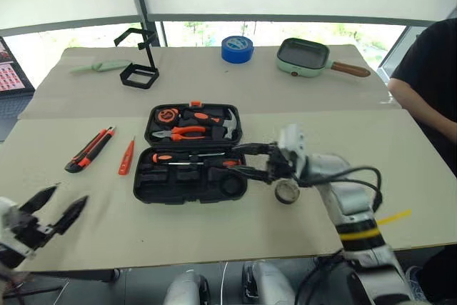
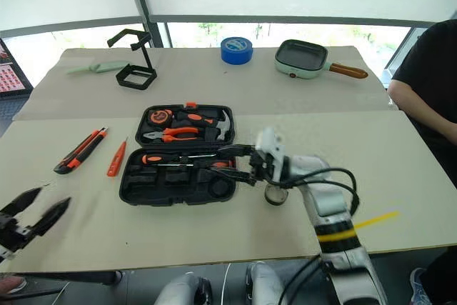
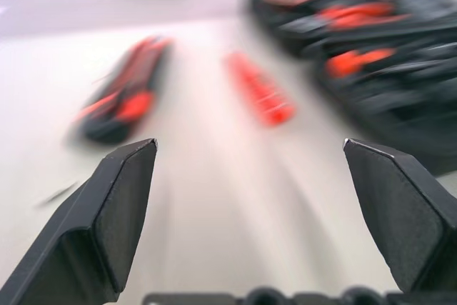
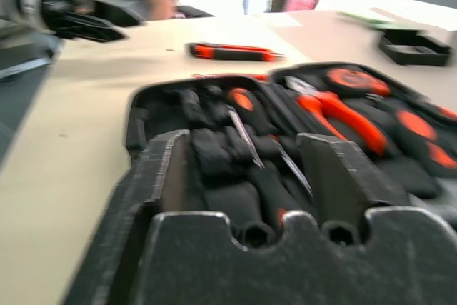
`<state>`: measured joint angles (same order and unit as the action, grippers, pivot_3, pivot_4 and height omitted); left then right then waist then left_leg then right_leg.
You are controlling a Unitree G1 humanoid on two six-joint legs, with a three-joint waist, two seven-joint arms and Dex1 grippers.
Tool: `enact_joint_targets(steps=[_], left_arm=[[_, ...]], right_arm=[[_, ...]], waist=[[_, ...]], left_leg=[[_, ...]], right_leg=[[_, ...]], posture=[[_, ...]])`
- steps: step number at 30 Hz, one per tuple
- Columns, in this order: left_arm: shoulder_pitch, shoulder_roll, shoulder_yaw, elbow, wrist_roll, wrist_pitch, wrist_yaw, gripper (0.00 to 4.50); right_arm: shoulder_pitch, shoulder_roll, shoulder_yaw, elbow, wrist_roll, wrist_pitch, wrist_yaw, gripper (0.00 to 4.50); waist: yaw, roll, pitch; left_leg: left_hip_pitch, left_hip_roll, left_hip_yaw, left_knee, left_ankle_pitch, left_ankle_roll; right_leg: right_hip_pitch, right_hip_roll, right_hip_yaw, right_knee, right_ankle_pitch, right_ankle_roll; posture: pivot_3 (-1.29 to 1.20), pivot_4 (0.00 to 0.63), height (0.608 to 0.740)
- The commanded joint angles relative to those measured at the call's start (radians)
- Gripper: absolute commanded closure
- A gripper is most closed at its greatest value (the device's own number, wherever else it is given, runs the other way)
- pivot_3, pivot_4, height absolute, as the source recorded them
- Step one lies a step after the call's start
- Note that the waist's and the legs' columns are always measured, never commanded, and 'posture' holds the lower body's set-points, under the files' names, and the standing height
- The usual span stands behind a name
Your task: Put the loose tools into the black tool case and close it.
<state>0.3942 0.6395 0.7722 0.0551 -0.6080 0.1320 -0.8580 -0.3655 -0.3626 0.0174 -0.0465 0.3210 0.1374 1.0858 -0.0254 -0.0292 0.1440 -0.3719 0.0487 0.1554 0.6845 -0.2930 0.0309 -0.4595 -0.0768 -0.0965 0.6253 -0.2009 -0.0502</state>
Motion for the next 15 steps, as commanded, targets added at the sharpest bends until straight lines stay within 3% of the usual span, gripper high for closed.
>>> enact_joint_targets(steps=[1,8,15], left_arm=[[0.026,0.032,0.045,0.011,0.032,0.064,0.087,0.00],[-0.026,0.086,-0.013,-0.126,-0.031,0.274,0.131,0.00],[-0.295,0.158,-0.181,-0.245,-0.057,0.627,0.360,0.00]], right_arm=[[0.079,-0.039,-0.079,-0.037,0.084,-0.194,0.100,0.01],[0.161,-0.096,-0.144,-0.043,0.134,-0.217,0.072,0.01],[0.126,-0.106,-0.119,-0.108,0.136,-0.214,0.030,0.01]], waist=[[0.009,0.000,0.000],[0.022,-0.003,0.002],[0.035,-0.003,0.003]], left_leg=[[0.001,0.000,0.001,0.000,-0.001,0.001],[0.002,0.000,0.000,0.000,-0.006,-0.002],[0.003,0.000,-0.001,0.000,-0.002,-0.007]], right_leg=[[0.000,0.000,0.000,0.000,0.000,0.000],[0.001,-0.001,0.001,0.000,-0.001,0.001],[0.002,0.000,0.001,0.005,0.000,0.000]], posture=[[0.00,0.150,0.740],[0.00,0.150,0.740],[0.00,0.150,0.740]])
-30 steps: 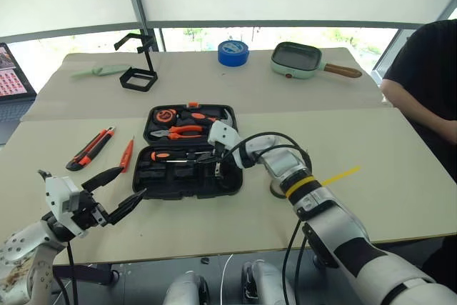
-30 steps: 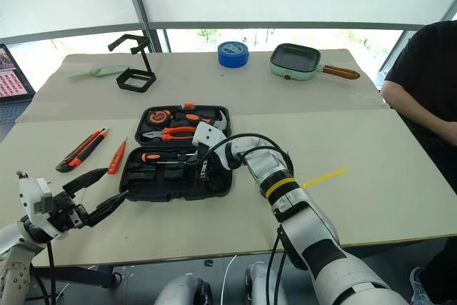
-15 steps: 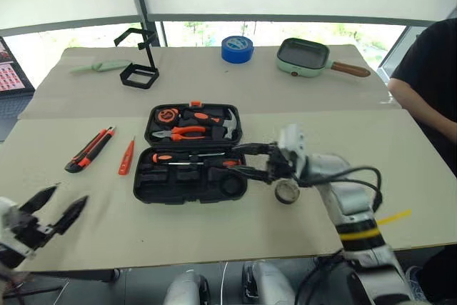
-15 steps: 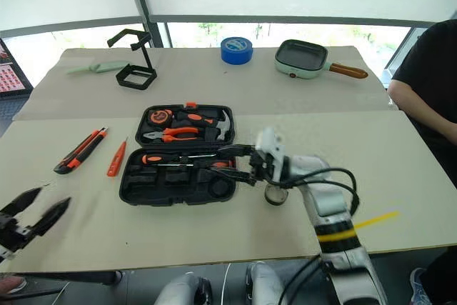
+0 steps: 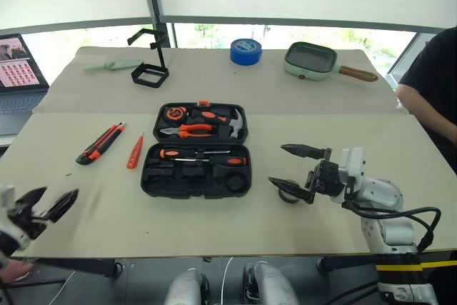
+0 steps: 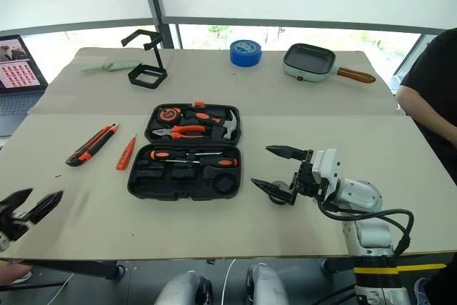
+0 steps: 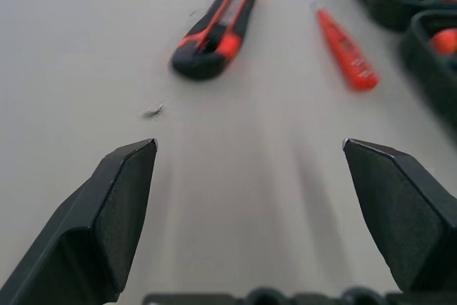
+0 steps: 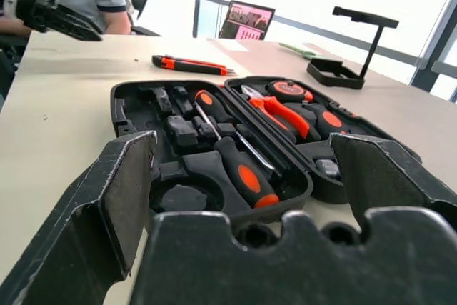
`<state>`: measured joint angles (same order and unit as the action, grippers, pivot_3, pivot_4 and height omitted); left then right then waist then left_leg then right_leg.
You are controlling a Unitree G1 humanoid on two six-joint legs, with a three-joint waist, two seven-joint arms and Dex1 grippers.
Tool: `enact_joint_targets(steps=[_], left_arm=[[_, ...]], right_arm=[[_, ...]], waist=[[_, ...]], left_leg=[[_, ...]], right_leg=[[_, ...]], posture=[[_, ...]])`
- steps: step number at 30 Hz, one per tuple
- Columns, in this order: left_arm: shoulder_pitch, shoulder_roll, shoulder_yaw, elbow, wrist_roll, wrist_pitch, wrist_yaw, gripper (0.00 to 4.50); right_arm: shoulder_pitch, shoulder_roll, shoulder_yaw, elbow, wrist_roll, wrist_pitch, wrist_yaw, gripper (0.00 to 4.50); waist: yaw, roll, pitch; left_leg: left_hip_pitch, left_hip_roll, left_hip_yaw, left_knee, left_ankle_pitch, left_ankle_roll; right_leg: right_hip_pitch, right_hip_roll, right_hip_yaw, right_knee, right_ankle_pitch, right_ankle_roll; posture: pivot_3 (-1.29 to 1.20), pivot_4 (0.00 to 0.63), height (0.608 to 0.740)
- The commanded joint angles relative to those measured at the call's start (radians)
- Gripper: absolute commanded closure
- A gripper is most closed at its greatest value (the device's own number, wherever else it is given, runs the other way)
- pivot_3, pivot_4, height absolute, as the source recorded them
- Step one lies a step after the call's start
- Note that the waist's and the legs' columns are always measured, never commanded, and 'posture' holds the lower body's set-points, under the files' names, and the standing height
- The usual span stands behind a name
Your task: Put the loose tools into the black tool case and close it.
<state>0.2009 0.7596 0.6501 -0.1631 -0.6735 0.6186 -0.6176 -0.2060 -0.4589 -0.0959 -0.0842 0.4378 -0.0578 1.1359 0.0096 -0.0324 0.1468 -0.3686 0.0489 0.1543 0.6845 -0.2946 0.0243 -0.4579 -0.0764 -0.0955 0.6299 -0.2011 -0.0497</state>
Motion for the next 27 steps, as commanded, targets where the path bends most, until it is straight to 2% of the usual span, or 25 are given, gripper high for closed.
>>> enact_joint_targets(steps=[1,6,9,12,16,20,24,27], left_arm=[[-0.155,0.042,-0.083,-0.023,0.016,0.205,0.173,0.00],[-0.357,0.006,-0.178,0.028,0.029,0.341,0.284,0.00],[-0.477,-0.046,-0.297,0.122,0.098,0.316,0.314,0.00],[-0.567,-0.085,-0.365,0.231,0.169,0.295,0.341,0.00],[-0.668,-0.127,-0.423,0.359,0.229,0.260,0.332,0.00],[-0.697,-0.134,-0.492,0.408,0.268,0.271,0.269,0.00],[-0.689,-0.143,-0.469,0.415,0.291,0.261,0.269,1.04],[-0.663,-0.151,-0.439,0.396,0.290,0.258,0.269,2.10]], right_arm=[[-0.047,-0.013,0.002,-0.088,0.020,-0.015,-0.021,0.01],[-0.133,-0.014,0.016,-0.162,0.059,0.042,-0.064,0.01],[-0.165,-0.022,0.022,-0.179,0.069,0.070,-0.077,0.01],[-0.171,-0.028,0.027,-0.185,0.074,0.080,-0.086,0.01],[-0.178,-0.031,0.035,-0.202,0.085,0.099,-0.098,0.01],[-0.175,-0.037,0.035,-0.222,0.095,0.114,-0.103,0.01],[-0.166,-0.046,0.027,-0.239,0.099,0.125,-0.106,0.00],[-0.153,-0.056,0.027,-0.244,0.101,0.123,-0.107,0.00]], waist=[[-0.001,0.000,0.000],[-0.013,-0.001,0.001],[-0.010,-0.001,0.001],[-0.002,-0.002,0.001],[0.003,-0.002,0.001],[0.004,-0.002,0.001],[0.004,-0.002,0.001],[0.003,-0.002,0.001]], left_leg=[[0.000,0.000,0.000,0.000,0.000,0.000],[0.000,-0.001,0.000,-0.001,0.010,0.000],[0.000,-0.001,0.000,-0.001,0.010,0.000],[0.000,-0.003,0.001,-0.002,0.010,0.000],[0.000,-0.004,0.001,-0.002,0.010,0.002],[0.001,-0.005,0.001,-0.002,0.012,0.002],[0.001,-0.005,0.001,-0.002,0.014,0.002],[0.001,-0.005,0.001,-0.002,0.014,0.003]], right_leg=[[0.000,0.000,0.000,0.000,0.000,0.000],[0.000,0.002,0.001,0.000,0.000,-0.001],[0.000,0.001,0.000,0.000,0.002,-0.004],[0.000,0.001,-0.001,0.000,0.005,-0.008],[0.001,0.001,-0.001,0.000,0.005,-0.008],[0.001,0.000,-0.001,0.001,0.005,-0.008],[0.002,-0.001,-0.001,0.002,0.002,-0.004],[0.002,-0.002,0.000,0.002,0.001,-0.001]], posture=[[0.00,0.150,0.740],[0.00,0.150,0.740],[0.00,0.150,0.740],[0.00,0.150,0.740],[0.00,0.150,0.740],[0.00,0.150,0.740],[0.00,0.150,0.740],[0.00,0.150,0.740]])
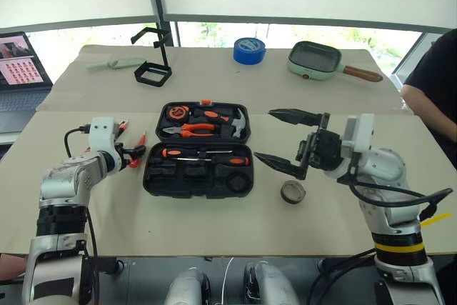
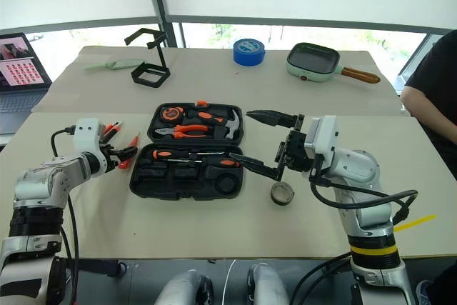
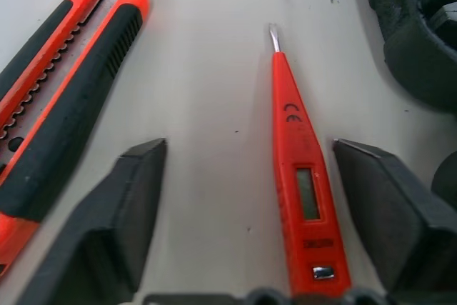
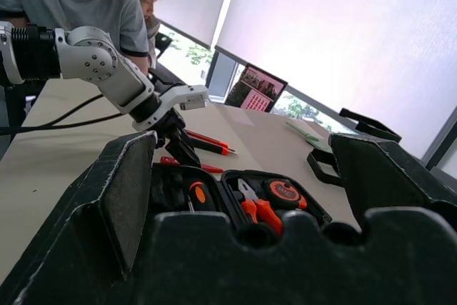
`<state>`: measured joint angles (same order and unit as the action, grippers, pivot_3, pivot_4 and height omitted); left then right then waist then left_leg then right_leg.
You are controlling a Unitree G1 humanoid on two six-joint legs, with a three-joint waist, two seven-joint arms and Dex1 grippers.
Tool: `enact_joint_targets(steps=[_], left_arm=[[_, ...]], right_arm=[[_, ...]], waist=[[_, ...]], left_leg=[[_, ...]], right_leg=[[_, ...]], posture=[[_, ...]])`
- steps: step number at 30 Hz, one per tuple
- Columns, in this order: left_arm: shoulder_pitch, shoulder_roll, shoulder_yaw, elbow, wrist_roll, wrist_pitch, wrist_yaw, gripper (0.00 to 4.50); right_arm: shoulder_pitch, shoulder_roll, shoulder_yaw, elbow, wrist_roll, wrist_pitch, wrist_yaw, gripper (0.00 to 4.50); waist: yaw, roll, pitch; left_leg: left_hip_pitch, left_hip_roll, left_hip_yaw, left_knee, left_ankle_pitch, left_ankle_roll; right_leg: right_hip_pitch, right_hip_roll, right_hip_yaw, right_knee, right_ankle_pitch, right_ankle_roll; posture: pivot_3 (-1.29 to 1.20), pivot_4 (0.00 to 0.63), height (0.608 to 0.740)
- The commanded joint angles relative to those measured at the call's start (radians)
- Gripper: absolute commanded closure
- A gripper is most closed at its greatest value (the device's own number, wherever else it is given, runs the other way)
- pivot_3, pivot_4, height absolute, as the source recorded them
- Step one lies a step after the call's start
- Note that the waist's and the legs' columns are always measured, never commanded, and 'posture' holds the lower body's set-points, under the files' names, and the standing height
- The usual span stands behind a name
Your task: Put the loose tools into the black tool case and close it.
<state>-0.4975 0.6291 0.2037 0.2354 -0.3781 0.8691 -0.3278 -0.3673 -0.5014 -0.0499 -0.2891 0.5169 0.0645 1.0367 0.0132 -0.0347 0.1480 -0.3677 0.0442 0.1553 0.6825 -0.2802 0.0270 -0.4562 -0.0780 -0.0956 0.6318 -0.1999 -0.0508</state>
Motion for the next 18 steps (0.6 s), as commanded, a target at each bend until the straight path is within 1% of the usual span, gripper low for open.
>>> enact_joint_targets(steps=[1,3,4,5,7,10,12,13,14,15,17,18], left_arm=[[0.049,-0.025,0.024,-0.011,-0.011,0.009,-0.020,2.46],[0.072,-0.035,0.051,-0.032,-0.021,-0.033,-0.038,3.14],[0.074,-0.042,0.079,-0.039,-0.035,-0.014,-0.028,3.57],[0.080,-0.042,0.103,-0.052,-0.051,-0.031,-0.050,3.95],[0.085,-0.041,0.148,-0.081,-0.086,-0.044,-0.082,3.95],[0.101,-0.009,0.174,-0.124,-0.130,-0.087,-0.184,3.95],[0.134,0.069,0.166,-0.148,-0.143,-0.210,-0.388,3.95],[0.144,0.097,0.161,-0.150,-0.145,-0.259,-0.462,3.95],[0.156,0.139,0.144,-0.148,-0.139,-0.348,-0.586,3.95],[0.161,0.164,0.130,-0.142,-0.135,-0.406,-0.661,3.95],[0.170,0.234,0.060,-0.124,-0.093,-0.541,-0.838,3.95],[0.166,0.258,0.031,-0.121,-0.084,-0.573,-0.901,3.95]], right_arm=[[0.014,-0.016,-0.017,-0.038,0.018,-0.003,-0.005,0.00],[0.022,-0.020,-0.013,-0.036,0.013,-0.009,0.000,0.00],[0.025,-0.022,-0.011,-0.035,0.011,-0.012,0.001,0.00],[0.027,-0.025,-0.008,-0.034,0.009,-0.014,0.004,0.00],[0.029,-0.030,-0.008,-0.034,0.009,-0.014,0.007,0.00],[0.021,-0.034,-0.008,-0.036,0.016,0.000,0.001,0.00],[0.016,-0.040,-0.005,-0.043,0.026,0.022,-0.002,0.00],[0.015,-0.043,-0.004,-0.045,0.030,0.030,-0.002,0.00],[0.013,-0.048,0.000,-0.050,0.037,0.047,0.000,0.00],[0.012,-0.052,0.002,-0.052,0.042,0.058,0.001,0.00],[0.008,-0.060,0.008,-0.058,0.056,0.085,0.007,0.00],[0.006,-0.064,0.011,-0.060,0.061,0.096,0.012,0.00]], waist=[[0.000,0.000,0.000],[-0.001,0.000,0.000],[-0.001,0.000,0.000],[-0.001,0.000,0.000],[-0.001,0.000,0.000],[-0.002,-0.003,0.001],[-0.003,-0.004,0.002],[-0.007,-0.006,0.003],[-0.010,-0.006,0.003],[-0.011,-0.006,0.003],[-0.010,-0.006,0.003],[-0.009,-0.005,0.004]], left_leg=[[0.000,0.000,0.000,0.000,0.000,0.000],[0.000,0.000,0.000,0.000,0.000,0.000],[0.000,0.000,0.000,0.000,0.000,0.000],[0.000,0.000,0.000,0.000,0.000,0.000],[0.000,0.000,0.000,0.000,0.000,0.001],[-0.001,0.000,0.000,0.000,0.000,0.000],[-0.001,0.001,0.000,0.000,0.000,0.000],[-0.001,0.001,0.000,0.000,0.000,0.000],[-0.001,0.002,0.000,0.000,0.000,-0.001],[-0.002,0.002,0.000,0.000,0.000,-0.001],[-0.001,0.002,0.000,0.000,0.000,-0.001],[-0.002,0.002,0.000,0.000,0.000,-0.001]], right_leg=[[0.000,0.000,0.000,0.000,0.000,0.000],[0.000,0.000,0.000,0.000,0.000,0.000],[0.000,0.000,0.000,0.000,0.000,0.000],[0.000,-0.001,0.000,0.000,0.000,-0.001],[0.000,-0.001,0.000,0.000,0.001,-0.001],[0.000,0.000,0.000,-0.001,0.000,-0.001],[-0.001,0.000,-0.001,-0.001,0.000,-0.001],[-0.001,0.001,-0.001,-0.001,0.000,-0.001],[-0.002,0.001,-0.001,-0.001,0.000,-0.001],[-0.002,0.001,-0.001,-0.001,0.000,-0.001],[-0.002,0.001,-0.001,-0.001,0.000,-0.002],[-0.002,0.000,-0.001,-0.001,0.000,-0.002]], posture=[[0.00,0.150,0.740],[0.00,0.150,0.740],[0.00,0.150,0.740],[0.00,0.150,0.740],[0.00,0.150,0.740],[0.00,0.150,0.740],[0.00,0.150,0.740],[0.00,0.150,0.740],[0.00,0.150,0.740],[0.00,0.150,0.740],[0.00,0.150,0.740],[0.00,0.150,0.740]])
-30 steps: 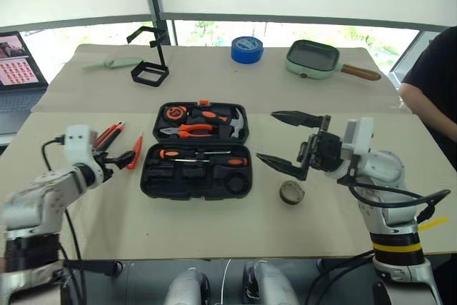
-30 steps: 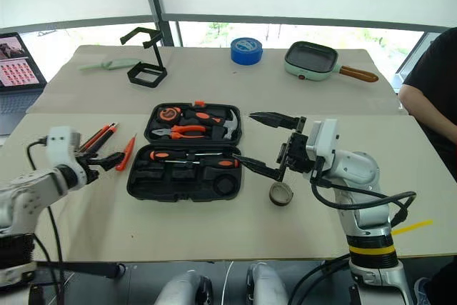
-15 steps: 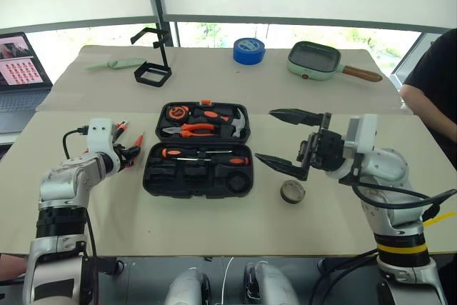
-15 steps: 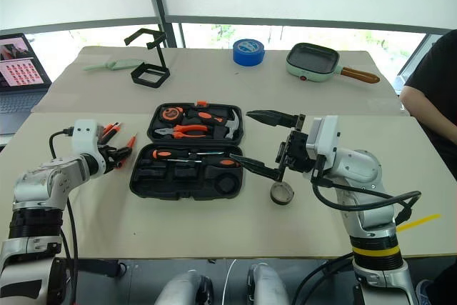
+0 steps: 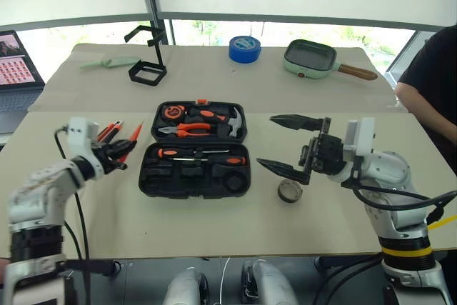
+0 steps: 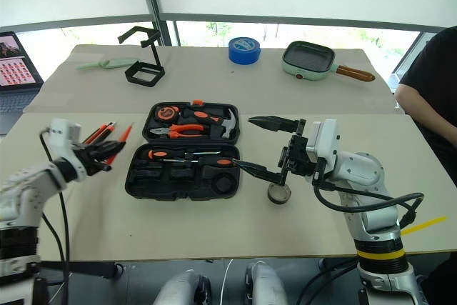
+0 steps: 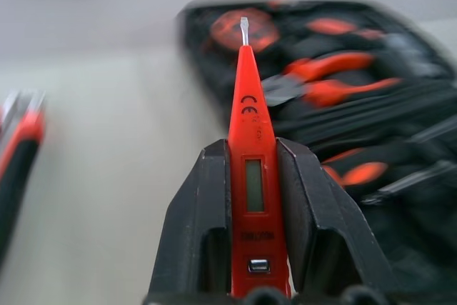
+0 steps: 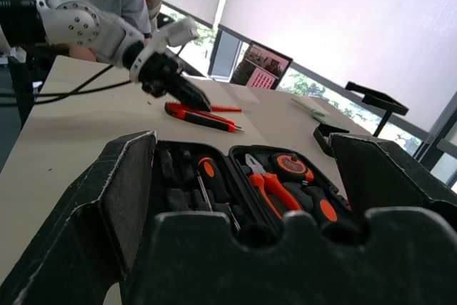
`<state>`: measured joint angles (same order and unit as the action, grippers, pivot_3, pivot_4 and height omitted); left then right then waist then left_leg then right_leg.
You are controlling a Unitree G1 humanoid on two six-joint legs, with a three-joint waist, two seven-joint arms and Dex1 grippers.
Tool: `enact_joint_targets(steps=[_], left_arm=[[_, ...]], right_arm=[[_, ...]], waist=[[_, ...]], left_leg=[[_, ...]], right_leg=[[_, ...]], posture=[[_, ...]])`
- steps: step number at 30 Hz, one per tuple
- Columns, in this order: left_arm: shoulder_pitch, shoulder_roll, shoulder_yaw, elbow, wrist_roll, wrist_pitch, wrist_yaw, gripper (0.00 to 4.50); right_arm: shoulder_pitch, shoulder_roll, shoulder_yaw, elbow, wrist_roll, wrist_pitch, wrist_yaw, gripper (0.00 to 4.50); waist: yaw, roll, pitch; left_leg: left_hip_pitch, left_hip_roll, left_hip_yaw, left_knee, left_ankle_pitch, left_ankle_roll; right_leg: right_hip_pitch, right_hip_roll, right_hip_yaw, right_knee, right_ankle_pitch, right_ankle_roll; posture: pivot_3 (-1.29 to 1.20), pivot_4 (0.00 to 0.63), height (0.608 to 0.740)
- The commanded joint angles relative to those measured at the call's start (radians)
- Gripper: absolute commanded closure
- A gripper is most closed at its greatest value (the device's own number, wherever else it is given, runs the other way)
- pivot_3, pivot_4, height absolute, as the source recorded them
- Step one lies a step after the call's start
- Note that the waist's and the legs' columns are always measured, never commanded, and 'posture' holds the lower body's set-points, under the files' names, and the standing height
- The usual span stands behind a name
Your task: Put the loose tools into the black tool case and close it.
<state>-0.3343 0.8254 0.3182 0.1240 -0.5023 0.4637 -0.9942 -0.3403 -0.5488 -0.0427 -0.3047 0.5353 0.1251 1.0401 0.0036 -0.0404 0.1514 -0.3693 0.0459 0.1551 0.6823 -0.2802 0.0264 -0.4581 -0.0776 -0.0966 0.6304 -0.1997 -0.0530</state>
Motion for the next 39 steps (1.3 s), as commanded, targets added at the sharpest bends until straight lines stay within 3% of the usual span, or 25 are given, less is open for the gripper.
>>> enact_joint_targets(steps=[1,5,12,20,39], left_arm=[[-0.007,0.080,-0.115,-0.004,0.053,-0.201,-0.288,3.95],[-0.076,0.128,-0.267,0.018,0.157,-0.319,-0.435,3.95],[-0.255,0.057,-0.448,0.095,0.317,-0.331,-0.422,3.95],[-0.296,0.036,-0.515,0.205,0.412,-0.458,-0.441,3.95],[-0.336,-0.044,-0.569,0.266,0.484,-0.447,-0.420,3.95]], right_arm=[[-0.023,-0.020,0.007,-0.046,0.044,0.045,0.014,0.00],[-0.022,-0.047,0.027,-0.044,0.035,0.080,0.031,0.00],[-0.004,-0.132,0.052,-0.039,-0.037,0.160,0.003,0.00],[0.011,-0.144,0.052,-0.079,-0.050,0.215,-0.040,0.00],[0.016,-0.143,0.069,-0.083,-0.052,0.267,-0.057,0.00]], waist=[[0.001,0.001,0.000],[0.011,0.001,0.001],[0.008,0.001,0.000],[-0.002,0.000,0.001],[0.008,0.001,0.001]], left_leg=[[0.000,0.000,0.000,0.000,0.000,0.000],[-0.001,-0.001,0.000,0.000,-0.001,0.003],[-0.004,-0.003,0.000,0.003,-0.004,0.009],[-0.004,-0.002,0.002,0.004,-0.004,0.008],[-0.007,-0.003,0.002,0.016,-0.008,0.015]], right_leg=[[0.000,0.000,0.000,0.000,0.000,0.000],[0.000,0.000,0.000,-0.001,-0.001,0.001],[0.000,0.003,-0.001,-0.001,-0.001,0.002],[0.000,0.003,-0.001,0.000,-0.001,0.004],[0.001,0.002,0.001,0.001,0.001,0.010]], posture=[[0.00,0.150,0.740],[0.00,0.150,0.740],[0.00,0.150,0.740],[0.00,0.150,0.740],[0.00,0.150,0.740]])
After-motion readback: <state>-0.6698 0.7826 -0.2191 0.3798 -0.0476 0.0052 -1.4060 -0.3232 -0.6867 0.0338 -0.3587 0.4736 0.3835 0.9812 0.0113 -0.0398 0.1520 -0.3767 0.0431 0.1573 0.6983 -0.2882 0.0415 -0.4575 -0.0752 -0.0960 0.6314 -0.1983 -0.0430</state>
